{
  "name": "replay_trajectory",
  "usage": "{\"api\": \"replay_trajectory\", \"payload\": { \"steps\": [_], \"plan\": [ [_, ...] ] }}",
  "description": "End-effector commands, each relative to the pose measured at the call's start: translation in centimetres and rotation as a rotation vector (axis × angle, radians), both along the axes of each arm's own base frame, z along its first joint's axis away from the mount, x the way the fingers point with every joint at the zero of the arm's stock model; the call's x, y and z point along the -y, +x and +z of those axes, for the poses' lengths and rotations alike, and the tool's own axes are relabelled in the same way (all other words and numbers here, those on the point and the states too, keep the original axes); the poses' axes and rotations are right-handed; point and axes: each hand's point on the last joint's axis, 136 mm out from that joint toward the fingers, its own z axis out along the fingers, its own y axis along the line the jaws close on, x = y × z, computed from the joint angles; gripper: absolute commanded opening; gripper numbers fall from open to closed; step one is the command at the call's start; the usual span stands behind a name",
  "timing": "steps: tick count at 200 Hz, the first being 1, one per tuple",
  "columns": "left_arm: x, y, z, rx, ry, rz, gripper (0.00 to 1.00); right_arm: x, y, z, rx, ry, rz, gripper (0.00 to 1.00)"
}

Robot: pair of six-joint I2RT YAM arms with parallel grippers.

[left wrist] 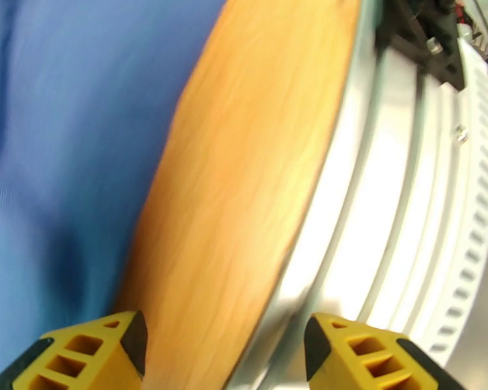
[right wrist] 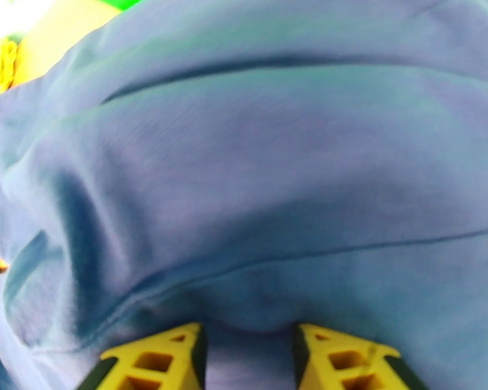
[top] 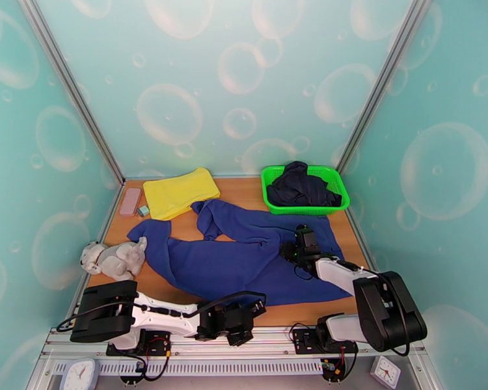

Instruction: Fold and stack the trousers

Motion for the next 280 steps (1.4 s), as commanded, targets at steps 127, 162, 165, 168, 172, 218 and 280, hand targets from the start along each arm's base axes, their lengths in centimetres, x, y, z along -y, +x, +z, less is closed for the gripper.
{"api": "replay_trajectory", "payload": {
  "steps": [127, 162, 165, 168, 172, 218, 280],
  "plan": [
    [-10.4, 16.9, 0.2, -0.099, -0.228, 0.953, 0.6, -6.5, -4.2, -0.5, 0.02, 0.129, 0.097, 0.37],
    [-6.2, 15.0, -1.4, -0.178, -0.231, 0.829, 0.58, -1.5, -4.2, -1.0, 0.038, 0.216, -0.062, 0.34],
    [-5.6, 14.9, -1.4, -0.183, -0.235, 0.813, 0.57, -1.0, -4.2, -0.9, 0.044, 0.201, -0.082, 0.34],
    [-5.0, 14.6, -1.3, -0.191, -0.239, 0.792, 0.57, -0.5, -4.2, -0.6, 0.053, 0.188, -0.099, 0.34],
    [-4.1, 14.3, -1.2, -0.201, -0.249, 0.767, 0.57, 0.1, -4.1, -0.3, 0.069, 0.168, -0.124, 0.34],
    [5.5, 10.1, 0.4, -0.348, -0.378, 0.487, 0.56, 5.5, -4.5, 2.8, 0.15, 0.1, -0.298, 0.32],
    [1.0, 14.3, 6.4, -0.005, -0.409, 0.731, 0.58, -1.3, -3.8, 11.6, 0.395, 0.154, 0.004, 0.36]
  ]
}}
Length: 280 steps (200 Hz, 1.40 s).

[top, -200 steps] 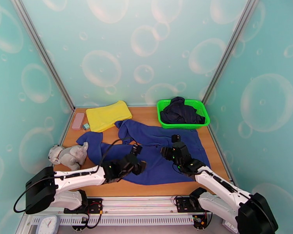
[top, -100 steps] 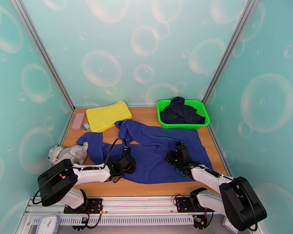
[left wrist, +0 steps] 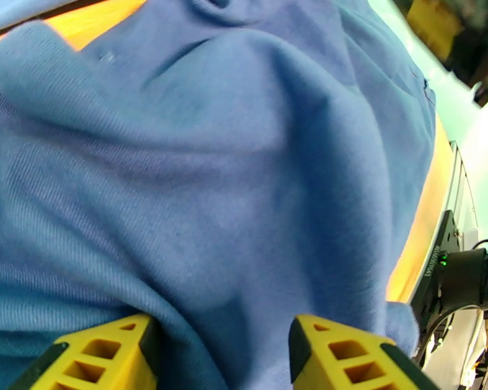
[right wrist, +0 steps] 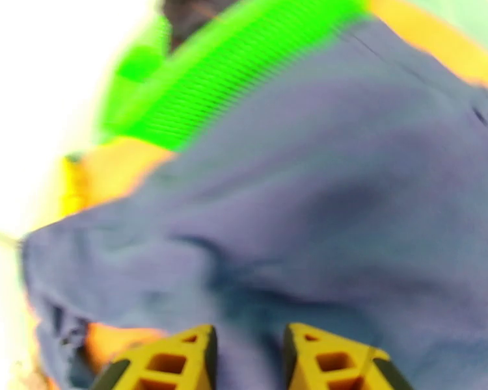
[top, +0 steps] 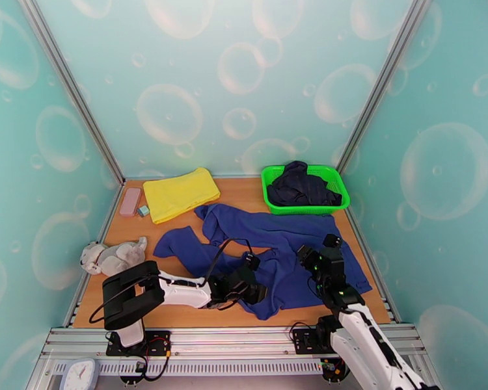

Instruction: Fold and stack the trousers

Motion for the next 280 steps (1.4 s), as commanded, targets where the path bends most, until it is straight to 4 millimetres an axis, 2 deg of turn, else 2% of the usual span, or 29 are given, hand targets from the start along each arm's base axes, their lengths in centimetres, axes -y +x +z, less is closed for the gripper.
{"api": "replay_trajectory", "payload": {
  "steps": [1, 18, 32, 55, 65, 76, 89, 91, 96, 109, 122, 149, 164, 188, 244, 280],
  "plan": [
    [-4.0, 3.3, 5.1, 0.201, 0.044, 0.204, 0.58, -3.4, 0.2, 1.6, -0.005, -0.053, 0.158, 0.36],
    [-8.6, 5.9, 8.2, 0.32, 0.115, 0.384, 0.57, -7.4, 0.5, 1.3, -0.054, -0.127, 0.307, 0.37],
    [-12.9, 8.9, 9.0, 0.315, 0.188, 0.528, 0.53, -10.4, 0.9, 1.0, -0.076, -0.194, 0.394, 0.37],
    [-19.4, 13.7, 8.2, 0.279, 0.288, 0.694, 0.47, -14.7, 1.9, 0.9, -0.082, -0.235, 0.518, 0.38],
    [-21.8, 15.3, 7.4, 0.244, 0.317, 0.743, 0.44, -15.7, 2.4, 1.0, -0.085, -0.248, 0.532, 0.38],
    [-23.8, 16.8, 6.7, 0.216, 0.331, 0.782, 0.43, -17.2, 2.7, 1.2, -0.056, -0.267, 0.572, 0.38],
    [-25.3, 18.2, 6.2, 0.188, 0.317, 0.807, 0.43, -18.3, 2.6, 0.8, -0.03, -0.294, 0.619, 0.39],
    [-25.1, 18.8, 6.9, 0.195, 0.297, 0.814, 0.43, -18.5, 2.6, 0.6, -0.026, -0.299, 0.626, 0.39],
    [-25.6, 19.5, 7.0, 0.19, 0.285, 0.825, 0.43, -18.8, 2.4, 0.5, -0.004, -0.311, 0.646, 0.39],
    [-26.4, 21.1, 6.4, 0.165, 0.273, 0.83, 0.43, -19.6, 2.0, 0.0, 0.08, -0.329, 0.708, 0.4],
    [-26.8, 22.8, 5.4, 0.124, 0.273, 0.819, 0.43, -19.3, 1.4, -1.2, 0.085, -0.346, 0.729, 0.41],
    [-27.4, 25.6, 3.1, 0.066, 0.333, 0.814, 0.45, -19.2, 1.3, -0.5, 0.145, -0.331, 0.716, 0.43],
    [-27.4, 26.5, 2.0, 0.044, 0.373, 0.811, 0.46, -18.8, 1.3, -0.1, 0.161, -0.344, 0.697, 0.43],
    [-27.4, 27.2, 0.8, 0.029, 0.408, 0.819, 0.47, -18.7, 1.1, -0.1, 0.169, -0.33, 0.695, 0.44],
    [-28.0, 26.4, -1.3, -0.016, 0.461, 0.835, 0.47, -19.5, 1.3, -1.4, 0.117, -0.325, 0.725, 0.44],
    [-28.3, 26.9, -3.0, -0.046, 0.492, 0.827, 0.47, -19.3, 1.3, -1.1, 0.126, -0.33, 0.716, 0.44]
  ]
}}
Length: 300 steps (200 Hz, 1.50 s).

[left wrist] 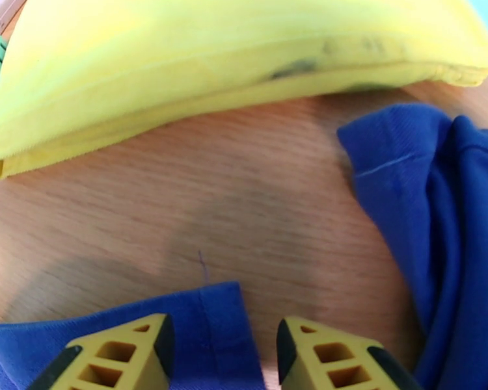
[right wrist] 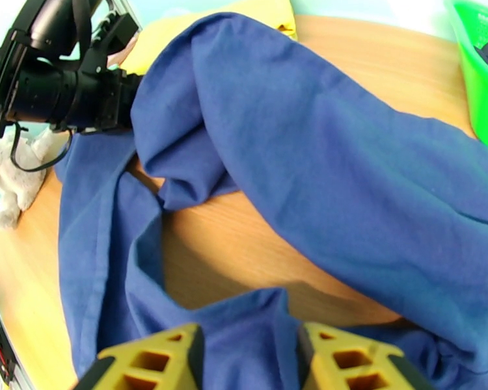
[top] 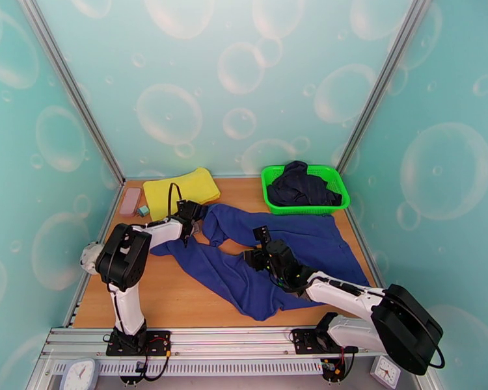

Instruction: Fold and stack the trousers

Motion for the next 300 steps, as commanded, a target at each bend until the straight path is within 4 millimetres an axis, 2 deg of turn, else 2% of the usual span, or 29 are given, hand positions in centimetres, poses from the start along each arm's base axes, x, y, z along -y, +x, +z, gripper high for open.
{"api": "replay_trajectory", "payload": {
  "steps": [1, 14, 34, 50, 59, 80, 112, 132, 171, 203, 270, 300],
  "plan": [
    [-0.4, 0.5, -1.4, -0.041, 0.022, 0.007, 0.47, -0.5, 0.2, 1.1, 0.039, 0.009, 0.018, 0.44],
    [-0.6, 0.5, -2.3, -0.064, 0.028, 0.011, 0.44, -0.5, 0.2, 1.2, 0.042, 0.011, 0.017, 0.44],
    [-0.5, 0.3, -3.0, -0.071, 0.017, 0.011, 0.26, -0.3, 0.3, 1.2, 0.043, 0.007, 0.012, 0.44],
    [-0.6, 0.0, -2.9, -0.068, 0.011, 0.014, 0.15, -0.4, 0.3, 1.2, 0.039, 0.007, 0.015, 0.44],
    [-0.7, -0.2, -2.6, -0.061, 0.012, 0.017, 0.13, -0.4, 0.2, 1.1, 0.038, 0.007, 0.017, 0.44],
    [-0.8, -0.5, -1.1, -0.027, 0.004, 0.012, 0.15, -0.5, 0.2, 1.0, 0.032, 0.008, 0.02, 0.44],
    [-1.6, -0.7, 2.2, 0.047, 0.017, 0.022, 0.15, -0.5, 0.3, 1.1, 0.032, 0.006, 0.019, 0.44],
    [-1.8, -0.8, 3.0, 0.063, 0.019, 0.014, 0.18, -0.6, 0.3, 1.1, 0.033, 0.007, 0.02, 0.44],
    [-1.9, -0.9, 1.9, 0.044, 0.025, 0.015, 0.17, -0.5, 0.3, 0.8, 0.026, -0.002, 0.016, 0.44],
    [-1.9, -0.4, 0.9, 0.036, 0.023, 0.012, 0.28, -0.6, 0.4, 0.5, 0.015, -0.008, 0.019, 0.44],
    [-2.4, 0.2, -0.8, 0.029, -0.015, 0.013, 0.28, -0.9, 0.4, -0.1, -0.001, -0.02, 0.027, 0.44],
    [-1.9, 0.4, -0.4, 0.057, -0.04, 0.0, 0.3, -0.9, 0.5, -0.4, -0.007, -0.026, 0.026, 0.44]
  ]
}}
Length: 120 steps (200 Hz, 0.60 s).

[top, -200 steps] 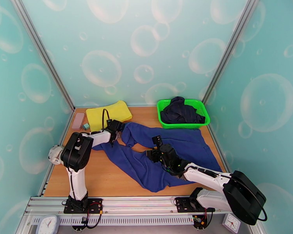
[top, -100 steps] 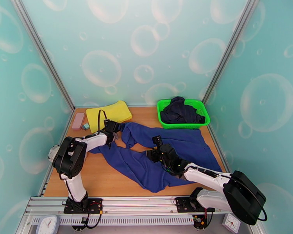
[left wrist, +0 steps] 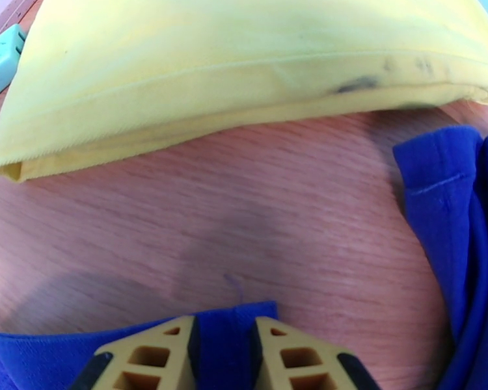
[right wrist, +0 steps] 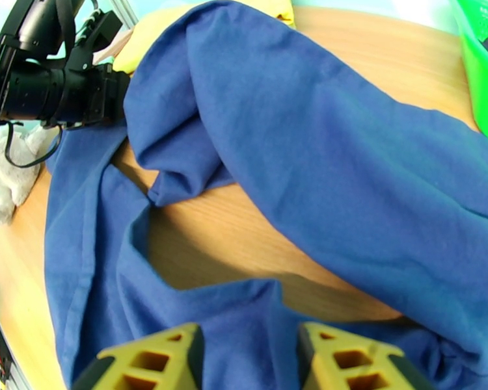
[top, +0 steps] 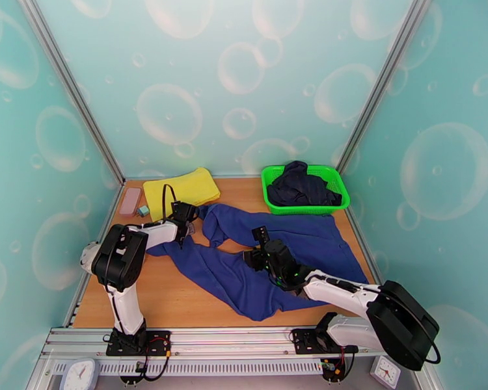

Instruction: Fold and stack the trousers

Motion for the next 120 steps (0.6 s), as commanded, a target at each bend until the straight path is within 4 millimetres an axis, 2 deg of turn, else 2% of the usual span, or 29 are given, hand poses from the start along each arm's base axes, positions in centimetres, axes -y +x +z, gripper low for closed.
{"api": "replay_trajectory", "payload": {
  "steps": [1, 20, 76, 96, 110, 120],
  "plan": [
    [0.4, 0.1, -0.5, 0.011, -0.031, -0.026, 0.3, -0.7, 0.3, 0.5, 0.015, -0.006, 0.025, 0.44],
    [0.7, 0.2, -0.1, 0.028, -0.039, -0.032, 0.32, -0.8, 0.4, 0.3, 0.01, -0.009, 0.028, 0.44],
    [1.2, 0.6, -1.2, -0.002, -0.031, -0.038, 0.31, -1.0, 0.5, -0.2, -0.007, -0.018, 0.032, 0.44],
    [1.3, 0.7, -1.3, -0.004, -0.03, -0.041, 0.21, -1.1, 0.5, -0.4, -0.014, -0.021, 0.035, 0.44],
    [1.3, 0.7, -1.2, 0.0, -0.025, -0.037, 0.1, -1.1, 0.4, -0.4, -0.016, -0.021, 0.037, 0.44],
    [1.2, 0.7, -1.0, 0.002, -0.019, -0.033, 0.09, -1.1, 0.5, -0.5, -0.016, -0.022, 0.036, 0.44]
  ]
}}
